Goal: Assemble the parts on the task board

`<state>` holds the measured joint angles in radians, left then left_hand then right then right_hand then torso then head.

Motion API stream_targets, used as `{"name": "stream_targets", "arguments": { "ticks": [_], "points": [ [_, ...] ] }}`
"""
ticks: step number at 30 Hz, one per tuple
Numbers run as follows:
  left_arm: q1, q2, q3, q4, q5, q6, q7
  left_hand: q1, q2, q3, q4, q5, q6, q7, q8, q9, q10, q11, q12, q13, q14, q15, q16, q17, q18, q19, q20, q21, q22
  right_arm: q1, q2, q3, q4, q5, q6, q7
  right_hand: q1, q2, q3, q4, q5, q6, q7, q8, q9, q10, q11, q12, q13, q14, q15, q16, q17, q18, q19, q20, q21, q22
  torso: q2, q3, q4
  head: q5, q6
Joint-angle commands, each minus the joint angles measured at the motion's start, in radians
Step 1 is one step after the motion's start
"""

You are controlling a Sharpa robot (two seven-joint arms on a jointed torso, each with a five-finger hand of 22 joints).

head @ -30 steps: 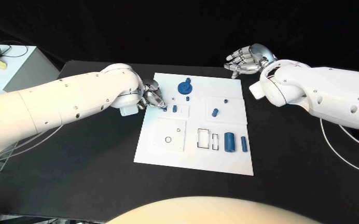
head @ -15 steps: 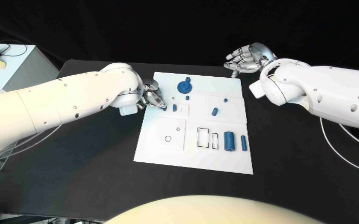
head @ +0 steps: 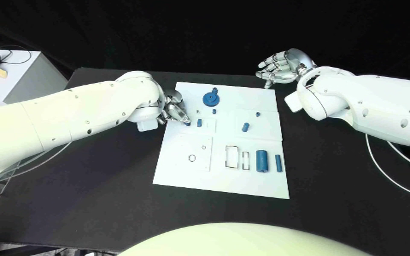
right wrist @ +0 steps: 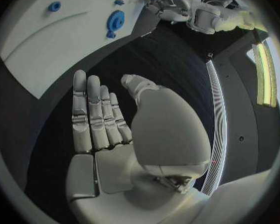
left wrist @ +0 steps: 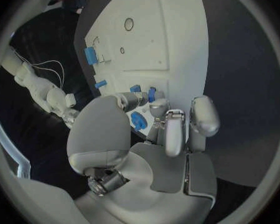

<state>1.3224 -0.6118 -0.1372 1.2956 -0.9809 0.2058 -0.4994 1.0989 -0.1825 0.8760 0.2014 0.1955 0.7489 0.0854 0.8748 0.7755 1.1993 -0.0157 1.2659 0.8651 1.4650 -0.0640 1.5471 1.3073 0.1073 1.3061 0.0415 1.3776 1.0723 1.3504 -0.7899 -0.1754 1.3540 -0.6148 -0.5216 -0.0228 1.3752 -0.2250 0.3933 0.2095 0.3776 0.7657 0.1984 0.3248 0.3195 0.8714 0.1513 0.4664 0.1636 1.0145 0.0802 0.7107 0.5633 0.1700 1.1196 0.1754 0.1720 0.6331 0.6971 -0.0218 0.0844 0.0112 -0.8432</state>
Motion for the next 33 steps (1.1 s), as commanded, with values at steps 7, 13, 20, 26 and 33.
{"name": "stream_targets", "arguments": {
  "ticks": [7, 13, 20, 26, 33],
  "points": [
    [-0.002, 0.011, -0.002, -0.005, -0.036, 0.045, -0.01, 0.004, 0.003, 0.141, -0.147, 0.005, 0.04, -0.032, 0.002, 0.202, 0.008, -0.002, 0.002, 0.001, 0.087, -0.009, 0.005, 0.209, -0.008, 0.008, -0.002, 0.004, -0.001, -0.001, 0.001, 0.0, 0.001, -0.004, 0.015, 0.006, 0.0, 0.007, 0.006, -0.001, 0.004, -0.001, 0.026, 0.007, -0.001, 0.008, 0.002, 0.004, -0.001, -0.001, -0.001, -0.003, -0.001, 0.01, 0.005, 0.0, -0.003, -0.001, 0.0, 0.0009, -0.0005, 0.0, -0.005],
    [-0.002, 0.017, -0.002, -0.009, -0.053, 0.074, -0.019, 0.005, 0.002, 0.142, -0.148, 0.005, 0.041, -0.032, 0.001, 0.202, 0.006, -0.002, 0.001, -0.003, 0.086, -0.009, 0.004, 0.207, -0.009, 0.008, -0.002, 0.004, 0.0, -0.002, 0.001, 0.0, 0.0, -0.004, 0.016, 0.005, 0.0, 0.007, 0.006, -0.001, 0.004, -0.001, 0.026, 0.007, -0.001, 0.008, 0.002, 0.004, -0.001, -0.001, -0.001, -0.003, -0.001, 0.01, 0.005, 0.0, -0.003, -0.001, 0.001, 0.0013, -0.0007, -0.001, -0.008],
    [-0.002, 0.017, -0.002, -0.011, -0.062, 0.096, -0.023, 0.005, 0.002, 0.142, -0.149, 0.005, 0.041, -0.032, 0.001, 0.202, 0.005, -0.002, 0.0, -0.004, 0.086, -0.009, 0.004, 0.207, -0.009, 0.008, -0.002, 0.004, 0.0, -0.003, 0.001, 0.0, -0.001, -0.004, 0.016, 0.005, 0.0, 0.007, 0.006, -0.001, 0.004, -0.001, 0.026, 0.007, -0.001, 0.008, 0.002, 0.004, -0.001, -0.001, -0.001, -0.003, -0.001, 0.01, 0.005, 0.0, -0.003, -0.001, 0.0, 0.0006, -0.0009, -0.001, -0.009],
    [-0.002, 0.017, -0.002, -0.014, -0.067, 0.1, -0.025, 0.003, -0.001, 0.144, -0.156, 0.021, 0.047, -0.033, 0.0, 0.2, 0.012, -0.004, 0.002, 0.002, 0.09, -0.01, 0.007, 0.217, -0.009, 0.01, -0.003, 0.004, 0.001, -0.004, 0.0, 0.0, -0.001, -0.004, 0.015, 0.005, 0.0, 0.007, 0.006, -0.001, 0.004, -0.001, 0.026, 0.007, -0.001, 0.008, 0.002, 0.004, -0.001, -0.001, -0.001, -0.003, -0.001, 0.01, 0.005, 0.0, -0.003, -0.001, -0.001, 0.0002, 0.0007, -0.001, -0.011],
    [-0.002, 0.021, -0.002, -0.017, -0.068, 0.096, -0.026, -0.031, -0.011, 0.13, -0.171, 0.16, 0.071, -0.042, 0.004, 0.201, 0.042, -0.012, 0.01, 0.024, 0.1, -0.018, 0.017, 0.244, -0.012, 0.025, -0.011, 0.011, 0.017, -0.005, 0.002, 0.0, -0.002, -0.004, 0.016, 0.005, 0.0, 0.007, 0.006, -0.001, 0.004, -0.001, 0.026, 0.007, -0.001, 0.008, 0.002, 0.004, -0.001, -0.001, -0.001, -0.003, -0.001, 0.01, 0.005, 0.0, -0.003, -0.001, 0.001, -0.0004, -0.0014, 0.001, -0.01]
  ]
}}
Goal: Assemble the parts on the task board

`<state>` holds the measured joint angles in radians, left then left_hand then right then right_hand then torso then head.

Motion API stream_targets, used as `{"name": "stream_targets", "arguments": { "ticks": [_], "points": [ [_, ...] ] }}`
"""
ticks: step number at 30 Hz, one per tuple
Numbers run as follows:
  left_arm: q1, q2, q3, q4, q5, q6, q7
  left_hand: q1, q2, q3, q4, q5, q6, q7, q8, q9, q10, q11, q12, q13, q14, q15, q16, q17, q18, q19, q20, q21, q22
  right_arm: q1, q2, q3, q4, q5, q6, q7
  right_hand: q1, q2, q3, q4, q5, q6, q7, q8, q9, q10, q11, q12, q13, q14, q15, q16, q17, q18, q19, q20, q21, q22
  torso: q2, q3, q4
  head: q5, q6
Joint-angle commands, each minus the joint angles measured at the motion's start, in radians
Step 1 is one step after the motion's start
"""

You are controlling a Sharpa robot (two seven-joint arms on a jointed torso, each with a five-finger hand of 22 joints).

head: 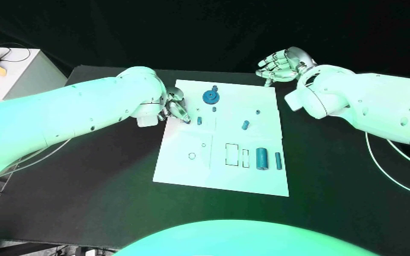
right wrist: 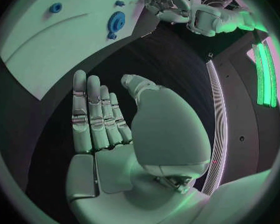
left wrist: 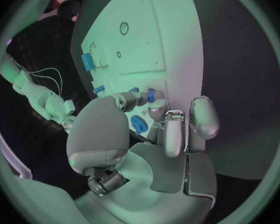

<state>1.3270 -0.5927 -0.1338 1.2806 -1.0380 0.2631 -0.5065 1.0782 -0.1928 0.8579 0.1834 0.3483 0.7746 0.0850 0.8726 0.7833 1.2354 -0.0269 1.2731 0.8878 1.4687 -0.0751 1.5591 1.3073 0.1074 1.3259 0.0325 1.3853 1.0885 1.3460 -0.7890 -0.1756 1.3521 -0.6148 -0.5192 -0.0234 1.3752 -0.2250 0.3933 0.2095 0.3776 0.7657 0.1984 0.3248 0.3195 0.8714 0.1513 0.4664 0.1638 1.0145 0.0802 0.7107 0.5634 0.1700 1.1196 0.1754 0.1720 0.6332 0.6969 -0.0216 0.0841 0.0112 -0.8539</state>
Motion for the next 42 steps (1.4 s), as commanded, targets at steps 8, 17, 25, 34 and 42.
{"name": "stream_targets", "arguments": {
  "ticks": [8, 17, 25, 34, 42],
  "points": [
    [-0.006, 0.01, -0.005, -0.005, -0.008, 0.02, -0.018, -0.021, 0.001, 0.146, -0.157, 0.024, 0.053, -0.045, 0.007, 0.193, 0.018, -0.004, 0.007, 0.012, 0.099, -0.01, 0.009, 0.255, -0.016, 0.015, -0.004, 0.01, 0.018, -0.002, 0.0, 0.0, 0.0, -0.004, 0.014, 0.006, 0.0, 0.007, 0.006, -0.001, 0.004, -0.001, 0.026, 0.007, -0.001, 0.008, 0.002, 0.004, -0.001, -0.001, -0.001, -0.003, -0.001, 0.01, 0.005, 0.0, -0.003, -0.001, 0.001, -0.0003, -0.0004, -0.001, 0.0],
    [-0.007, 0.024, -0.005, -0.01, -0.004, 0.019, -0.018, -0.023, 0.002, 0.145, -0.157, 0.025, 0.054, -0.045, 0.007, 0.193, 0.019, -0.005, 0.008, 0.013, 0.099, -0.011, 0.008, 0.254, -0.016, 0.017, -0.005, 0.011, 0.02, -0.002, 0.001, 0.0, 0.0, -0.004, 0.014, 0.006, 0.0, 0.007, 0.006, -0.001, 0.004, -0.001, 0.026, 0.007, -0.001, 0.008, 0.002, 0.004, -0.001, -0.001, -0.001, -0.003, -0.001, 0.01, 0.005, 0.0, -0.003, -0.001, 0.001, 0.0, -0.0016, -0.002, -0.003],
    [-0.007, 0.035, -0.005, -0.017, 0.0, 0.029, -0.019, -0.027, 0.001, 0.142, -0.158, 0.025, 0.056, -0.046, 0.008, 0.193, 0.023, -0.005, 0.009, 0.016, 0.1, -0.011, 0.01, 0.258, -0.017, 0.019, -0.006, 0.012, 0.023, -0.002, 0.0, 0.0, 0.001, -0.004, 0.014, 0.006, 0.0, 0.007, 0.006, -0.001, 0.004, -0.001, 0.026, 0.007, -0.001, 0.008, 0.002, 0.004, -0.001, -0.001, -0.001, -0.003, -0.001, 0.01, 0.005, 0.0, -0.003, -0.001, 0.0, 0.0002, -0.0002, -0.004, -0.007],
    [-0.007, 0.044, -0.006, -0.024, 0.0, 0.046, -0.021, -0.029, 0.002, 0.139, -0.16, 0.026, 0.059, -0.048, 0.008, 0.193, 0.027, -0.007, 0.011, 0.019, 0.101, -0.012, 0.011, 0.261, -0.018, 0.022, -0.006, 0.014, 0.028, -0.002, 0.0, 0.0, 0.001, -0.004, 0.014, 0.006, 0.0, 0.007, 0.006, -0.001, 0.004, -0.001, 0.026, 0.007, -0.001, 0.008, 0.002, 0.004, -0.001, -0.001, -0.001, -0.003, -0.001, 0.01, 0.005, 0.0, -0.003, -0.001, 0.0, -0.0007, 0.0002, -0.005, -0.008],
    [-0.007, 0.042, -0.006, -0.028, -0.001, 0.05, -0.021, -0.04, 0.001, 0.123, -0.157, 0.025, 0.065, -0.051, 0.008, 0.192, 0.031, -0.009, 0.008, 0.015, 0.102, -0.013, 0.012, 0.263, -0.018, 0.024, -0.008, 0.015, 0.03, -0.002, 0.0, 0.0, 0.001, -0.004, 0.015, 0.006, 0.0, 0.007, 0.006, -0.001, 0.004, -0.001, 0.026, 0.007, -0.001, 0.008, 0.002, 0.004, -0.001, -0.001, -0.001, -0.003, -0.001, 0.01, 0.005, 0.0, -0.003, -0.001, -0.001, -0.0008, 0.0006, -0.006, -0.011]
  ]
}}
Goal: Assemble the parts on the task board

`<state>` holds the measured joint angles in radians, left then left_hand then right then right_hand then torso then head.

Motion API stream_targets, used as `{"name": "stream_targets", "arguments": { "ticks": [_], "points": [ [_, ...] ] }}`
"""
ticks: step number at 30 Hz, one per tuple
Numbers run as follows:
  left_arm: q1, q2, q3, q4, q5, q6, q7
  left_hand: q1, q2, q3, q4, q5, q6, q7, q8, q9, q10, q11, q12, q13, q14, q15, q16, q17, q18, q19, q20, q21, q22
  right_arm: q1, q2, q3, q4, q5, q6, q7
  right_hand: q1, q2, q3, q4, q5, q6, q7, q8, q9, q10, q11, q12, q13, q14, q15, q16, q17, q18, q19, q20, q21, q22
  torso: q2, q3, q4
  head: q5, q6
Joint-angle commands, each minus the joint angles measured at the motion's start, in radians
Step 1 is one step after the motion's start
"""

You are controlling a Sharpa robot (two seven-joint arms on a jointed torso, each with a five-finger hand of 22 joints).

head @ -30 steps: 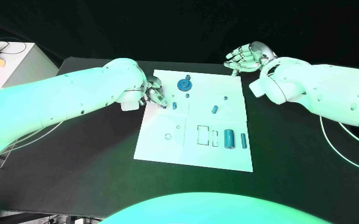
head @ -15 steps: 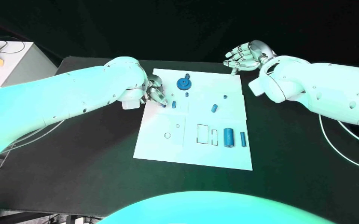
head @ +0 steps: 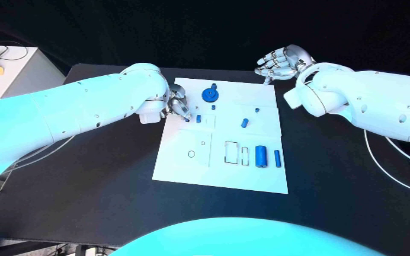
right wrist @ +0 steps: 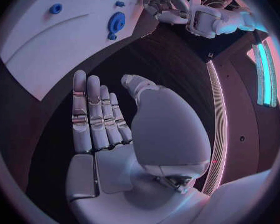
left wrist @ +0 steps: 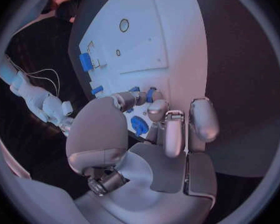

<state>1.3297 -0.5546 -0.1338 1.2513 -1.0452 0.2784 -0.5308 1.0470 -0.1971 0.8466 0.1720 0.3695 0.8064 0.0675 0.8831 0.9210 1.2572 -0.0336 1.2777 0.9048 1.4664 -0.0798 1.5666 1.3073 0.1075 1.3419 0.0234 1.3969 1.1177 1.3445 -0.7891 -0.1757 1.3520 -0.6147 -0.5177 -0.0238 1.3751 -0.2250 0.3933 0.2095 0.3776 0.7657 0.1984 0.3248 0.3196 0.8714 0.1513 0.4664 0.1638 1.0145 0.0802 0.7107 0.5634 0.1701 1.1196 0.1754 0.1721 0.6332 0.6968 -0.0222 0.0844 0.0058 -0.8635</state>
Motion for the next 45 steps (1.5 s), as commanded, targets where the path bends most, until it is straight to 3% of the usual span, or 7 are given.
{"name": "stream_targets", "arguments": {
  "ticks": [1, 7, 18, 30, 35, 38, 45],
  "points": [
    [-0.01, 0.003, -0.007, 0.002, 0.006, 0.034, 0.003, -0.016, 0.005, 0.12, -0.143, -0.001, 0.035, -0.035, -0.004, 0.054, 0.012, -0.004, 0.003, -0.002, 0.104, -0.01, 0.004, 0.263, -0.018, 0.008, 0.0, 0.002, 0.001, 0.0, -0.001, 0.0, 0.002, -0.004, 0.013, 0.007, 0.0, 0.007, 0.006, -0.001, 0.004, -0.001, 0.026, 0.007, -0.001, 0.008, 0.002, 0.004, -0.001, -0.001, -0.001, -0.003, -0.001, 0.01, 0.005, 0.0, -0.003, -0.001, -0.001, -0.0005, 0.0007, -0.001, -0.002],
    [-0.01, 0.002, -0.007, 0.001, 0.006, 0.033, 0.003, -0.043, -0.011, 0.048, -0.122, -0.01, 0.037, -0.043, -0.013, 0.05, 0.015, -0.008, -0.001, -0.004, 0.104, -0.014, 0.004, 0.263, -0.019, 0.009, -0.004, -0.001, 0.0, -0.001, -0.001, 0.0, 0.003, -0.004, 0.013, 0.007, -0.003, 0.008, 0.007, -0.001, 0.006, -0.001, 0.026, 0.008, -0.003, 0.009, 0.002, 0.005, -0.008, -0.001, -0.001, -0.002, -0.005, 0.01, 0.009, 0.0, -0.007, -0.01, 0.0, -0.0007, 0.0005, 0.0, -0.002],
    [-0.01, 0.001, -0.008, -0.008, 0.007, 0.023, 0.004, -0.085, -0.027, -0.176, -0.013, -0.022, 0.059, -0.048, -0.023, 0.042, 0.007, -0.012, -0.002, -0.003, 0.104, -0.018, 0.003, 0.261, -0.019, 0.012, -0.008, -0.008, -0.002, -0.001, -0.002, 0.0, 0.004, -0.004, 0.013, 0.007, -0.003, 0.008, 0.007, -0.001, 0.006, -0.001, 0.026, 0.008, -0.003, 0.009, 0.002, 0.005, -0.008, -0.001, -0.001, -0.002, -0.005, 0.01, 0.009, 0.0, -0.007, -0.01, 0.0, -0.0005, -0.0004, 0.001, -0.001],
    [-0.01, -0.003, -0.008, -0.012, 0.003, 0.001, 0.006, -0.076, -0.022, -0.258, 0.027, -0.026, 0.06, -0.047, -0.024, 0.042, 0.004, -0.011, -0.003, -0.003, 0.103, -0.017, 0.002, 0.258, -0.019, 0.013, -0.008, -0.01, -0.002, -0.001, -0.003, 0.0, 0.005, -0.004, 0.013, 0.007, -0.004, 0.008, 0.007, -0.001, 0.006, -0.001, 0.027, 0.008, -0.003, 0.009, 0.003, 0.005, -0.009, -0.002, -0.001, -0.003, -0.006, 0.01, 0.009, 0.0, -0.008, -0.012, 0.001, -0.0006, -0.0005, 0.0, -0.001],
    [-0.01, -0.008, -0.008, -0.013, 0.0, -0.007, 0.007, -0.069, -0.022, -0.338, 0.072, -0.033, 0.061, -0.046, -0.025, 0.043, 0.003, -0.01, -0.002, -0.001, 0.103, -0.017, 0.002, 0.258, -0.019, 0.014, -0.008, -0.011, -0.001, -0.001, -0.003, 0.0, 0.005, -0.004, 0.013, 0.008, -0.004, 0.008, 0.007, -0.001, 0.006, -0.001, 0.027, 0.008, -0.003, 0.009, 0.003, 0.005, -0.009, -0.002, -0.001, -0.003, -0.006, 0.01, 0.009, 0.0, -0.008, -0.012, 0.0, -0.0007, -0.0002, -0.001, 0.0],
    [-0.01, -0.014, -0.007, -0.009, -0.002, -0.01, 0.007, -0.067, -0.022, -0.349, 0.079, -0.036, 0.061, -0.046, -0.025, 0.043, 0.003, -0.01, -0.001, -0.001, 0.103, -0.017, 0.002, 0.259, -0.019, 0.014, -0.008, -0.012, -0.001, -0.001, -0.003, 0.0, 0.005, -0.004, 0.013, 0.008, -0.004, 0.008, 0.007, -0.001, 0.006, -0.001, 0.027, 0.008, -0.003, 0.009, 0.003, 0.005, -0.009, -0.002, -0.001, -0.003, -0.006, 0.01, 0.009, 0.0, -0.008, -0.012, 0.0, -0.0007, -0.0003, -0.001, 0.001],
    [-0.01, -0.046, -0.004, 0.032, -0.002, -0.038, 0.011, -0.056, -0.027, -0.379, 0.097, -0.047, 0.058, -0.046, -0.027, 0.043, -0.003, -0.01, -0.006, -0.01, 0.1, -0.016, -0.002, 0.249, -0.017, 0.009, -0.008, -0.016, -0.01, -0.002, -0.005, 0.0, 0.005, -0.004, 0.014, 0.008, -0.004, 0.008, 0.007, -0.001, 0.006, -0.001, 0.027, 0.008, -0.003, 0.009, 0.003, 0.005, -0.009, -0.002, -0.001, -0.003, -0.006, 0.01, 0.009, 0.0, -0.008, -0.012, 0.001, -0.0008, -0.0018, -0.004, 0.004]
  ]
}}
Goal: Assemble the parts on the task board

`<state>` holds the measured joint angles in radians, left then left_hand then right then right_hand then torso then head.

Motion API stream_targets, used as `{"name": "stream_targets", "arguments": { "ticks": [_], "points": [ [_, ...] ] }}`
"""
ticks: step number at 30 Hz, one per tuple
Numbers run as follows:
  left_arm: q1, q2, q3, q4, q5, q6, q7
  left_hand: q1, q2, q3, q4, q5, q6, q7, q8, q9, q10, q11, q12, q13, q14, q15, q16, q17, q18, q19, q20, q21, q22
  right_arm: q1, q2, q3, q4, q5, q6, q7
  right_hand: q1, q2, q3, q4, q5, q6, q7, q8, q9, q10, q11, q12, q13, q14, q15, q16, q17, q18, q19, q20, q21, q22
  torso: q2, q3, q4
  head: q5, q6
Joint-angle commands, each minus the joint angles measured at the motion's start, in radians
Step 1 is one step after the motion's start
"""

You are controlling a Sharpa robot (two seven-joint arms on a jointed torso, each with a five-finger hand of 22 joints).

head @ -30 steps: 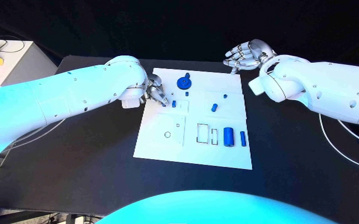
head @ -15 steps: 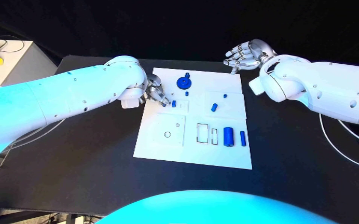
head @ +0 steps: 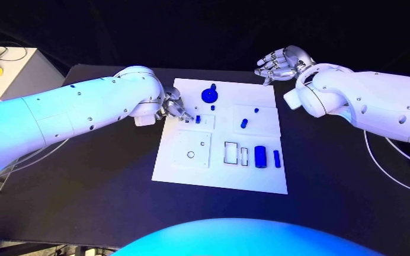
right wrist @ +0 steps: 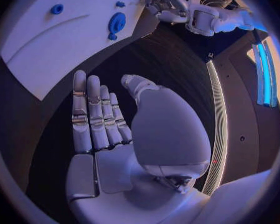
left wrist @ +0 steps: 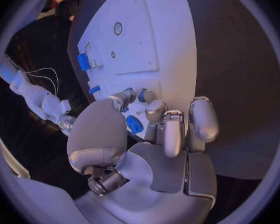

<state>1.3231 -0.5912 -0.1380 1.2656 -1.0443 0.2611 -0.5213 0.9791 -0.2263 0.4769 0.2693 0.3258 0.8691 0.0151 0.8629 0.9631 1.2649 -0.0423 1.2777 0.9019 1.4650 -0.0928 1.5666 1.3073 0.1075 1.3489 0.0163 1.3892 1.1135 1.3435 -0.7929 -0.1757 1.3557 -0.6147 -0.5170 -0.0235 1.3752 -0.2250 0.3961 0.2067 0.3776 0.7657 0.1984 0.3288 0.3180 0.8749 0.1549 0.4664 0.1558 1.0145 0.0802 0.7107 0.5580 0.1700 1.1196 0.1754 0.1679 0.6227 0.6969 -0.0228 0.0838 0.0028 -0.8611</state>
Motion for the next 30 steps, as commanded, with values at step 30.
{"name": "stream_targets", "arguments": {
  "ticks": [30],
  "points": [
    [-0.004, -0.11, 0.055, 0.137, 0.128, -0.351, 0.398, 0.399, 0.032, -0.034, -0.018, 0.021, -0.333, 0.187, -0.165, -0.209, -0.541, 0.167, -0.227, -0.42, -0.459, 0.15, -0.403, -0.535, 0.074, -0.408, 0.133, -0.434, -0.587, -0.008, -0.009, 0.0, 0.005, -0.004, 0.013, 0.01, -0.006, 0.009, 0.005, 0.003, 0.005, -0.002, 0.027, 0.003, -0.002, 0.006, 0.0, 0.005, -0.004, -0.003, 0.0, -0.003, -0.002, 0.009, 0.009, 0.001, -0.006, -0.005, -0.001, -0.0001, 0.0025, -0.011, 0.017]
  ]
}}
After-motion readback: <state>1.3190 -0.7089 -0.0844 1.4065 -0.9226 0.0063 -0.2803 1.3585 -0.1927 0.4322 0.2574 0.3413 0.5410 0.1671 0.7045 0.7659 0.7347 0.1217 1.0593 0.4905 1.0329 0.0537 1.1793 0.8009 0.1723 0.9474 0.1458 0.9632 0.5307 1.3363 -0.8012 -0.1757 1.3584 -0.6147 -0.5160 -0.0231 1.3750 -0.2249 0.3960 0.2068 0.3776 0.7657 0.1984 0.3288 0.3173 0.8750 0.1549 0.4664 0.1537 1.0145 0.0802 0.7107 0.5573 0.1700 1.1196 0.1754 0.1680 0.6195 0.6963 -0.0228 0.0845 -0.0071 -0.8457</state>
